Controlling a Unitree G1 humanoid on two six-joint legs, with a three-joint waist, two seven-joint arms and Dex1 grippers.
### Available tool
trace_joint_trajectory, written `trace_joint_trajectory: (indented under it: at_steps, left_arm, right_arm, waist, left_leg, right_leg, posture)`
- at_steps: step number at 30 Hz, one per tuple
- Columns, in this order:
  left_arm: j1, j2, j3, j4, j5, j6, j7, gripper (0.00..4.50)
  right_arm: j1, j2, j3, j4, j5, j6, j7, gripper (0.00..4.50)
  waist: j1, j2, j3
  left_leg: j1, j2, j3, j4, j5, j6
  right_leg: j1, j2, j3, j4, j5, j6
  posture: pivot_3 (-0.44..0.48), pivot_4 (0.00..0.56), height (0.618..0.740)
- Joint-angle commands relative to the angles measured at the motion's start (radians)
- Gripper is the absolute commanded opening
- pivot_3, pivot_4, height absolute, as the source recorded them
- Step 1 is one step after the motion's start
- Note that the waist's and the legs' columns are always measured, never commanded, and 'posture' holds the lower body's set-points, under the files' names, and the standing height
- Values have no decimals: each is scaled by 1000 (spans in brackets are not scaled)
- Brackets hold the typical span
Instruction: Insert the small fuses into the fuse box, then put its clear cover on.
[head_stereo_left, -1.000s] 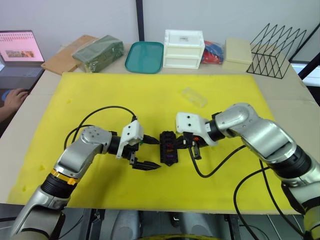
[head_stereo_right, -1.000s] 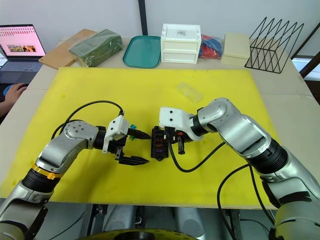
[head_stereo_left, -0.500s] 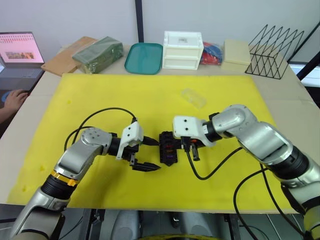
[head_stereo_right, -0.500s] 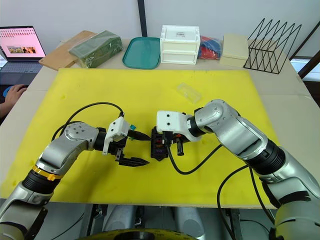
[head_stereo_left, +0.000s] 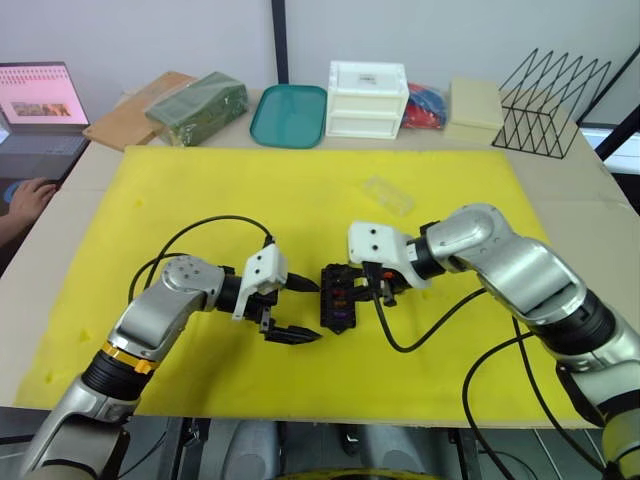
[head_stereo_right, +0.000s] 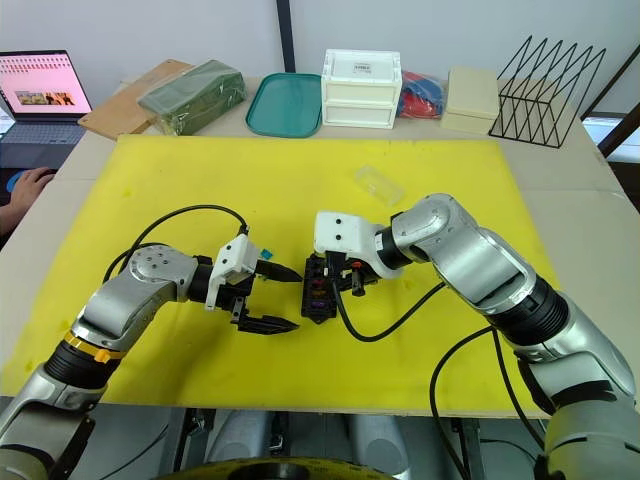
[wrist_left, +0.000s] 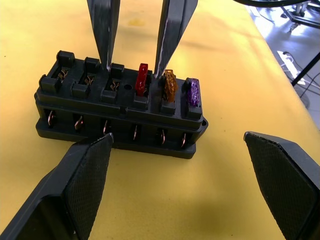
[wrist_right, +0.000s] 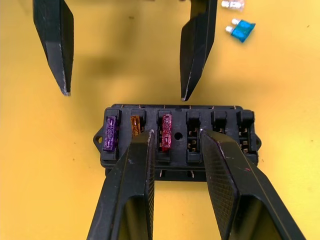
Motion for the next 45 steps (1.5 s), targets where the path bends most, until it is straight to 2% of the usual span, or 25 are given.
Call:
trace_joint_trajectory:
  at_steps: [1, 4, 7, 10, 25, 29, 35, 42, 45]
  left_arm:
    - [-9, 7, 12, -28, -2, -8, -2, 4500]
    - [-15, 7, 14, -22, -2, -8, -3, 4500]
    - [-19, 7, 15, -19, -2, -8, -4, 4500]
    - [-19, 10, 16, -19, -2, -9, -5, 4500]
    - [-9, 25, 19, -38, -9, -2, -4, 4500]
    - [-13, 27, 20, -39, -10, 1, -4, 4500]
    - [-15, 31, 22, -36, -11, 1, -7, 4500]
    - [-26, 49, 64, -68, -53, 46, -8, 4500]
    - [-36, 83, 124, -112, -116, 121, -1, 4500]
  right_arm:
    - [-32, -14, -67, -35, 43, 0, 13, 1531]
    - [-32, -8, -83, -36, 57, -9, 10, 1531]
    - [-23, 5, -92, -31, 71, -18, 1, 910]
    - [3, 10, -83, -30, 77, -43, -4, 9]
    - [92, 1, -24, 18, 14, -152, -19, 9]
    - [134, -20, 29, 37, -45, -195, -16, 9]
    - [142, -15, 33, 58, -67, -203, -15, 9]
    - [89, 32, -94, 5, 55, -123, -18, 9]
    - [69, 27, -159, -14, 104, -99, -16, 9]
  waist:
    - [0, 0, 0]
    - [0, 0, 0]
    - [-1, 0, 0]
    - [0, 0, 0]
    - [0, 0, 0]
    - [0, 0, 0]
    - [-2, 0, 0]
    - [-2, 0, 0]
    - [-1, 0, 0]
  left_leg:
    - [0, 0, 0, 0, 0, 0]
    - [0, 0, 0, 0, 0, 0]
    - [0, 0, 0, 0, 0, 0]
    - [0, 0, 0, 0, 0, 0]
    - [0, 0, 0, 0, 0, 0]
    - [0, 0, 0, 0, 0, 0]
    - [5, 0, 0, 0, 0, 0]
    - [7, 0, 0, 0, 0, 0]
    - [6, 0, -1, 0, 0, 0]
  right_leg:
    - [0, 0, 0, 0, 0, 0]
    - [0, 0, 0, 0, 0, 0]
    - [0, 0, 0, 0, 0, 0]
    - [0, 0, 0, 0, 0, 0]
    - [0, 0, 0, 0, 0, 0]
    - [0, 0, 0, 0, 0, 0]
    - [5, 0, 0, 0, 0, 0]
    - [8, 0, 0, 0, 0, 0]
    - [7, 0, 0, 0, 0, 0]
  posture:
    - [0, 150, 740]
    - [0, 150, 740]
    - [0, 150, 740]
    - [0, 150, 740]
    - [0, 150, 740]
    - [0, 150, 740]
    - [0, 150, 740]
    - [0, 150, 740]
    - [0, 150, 740]
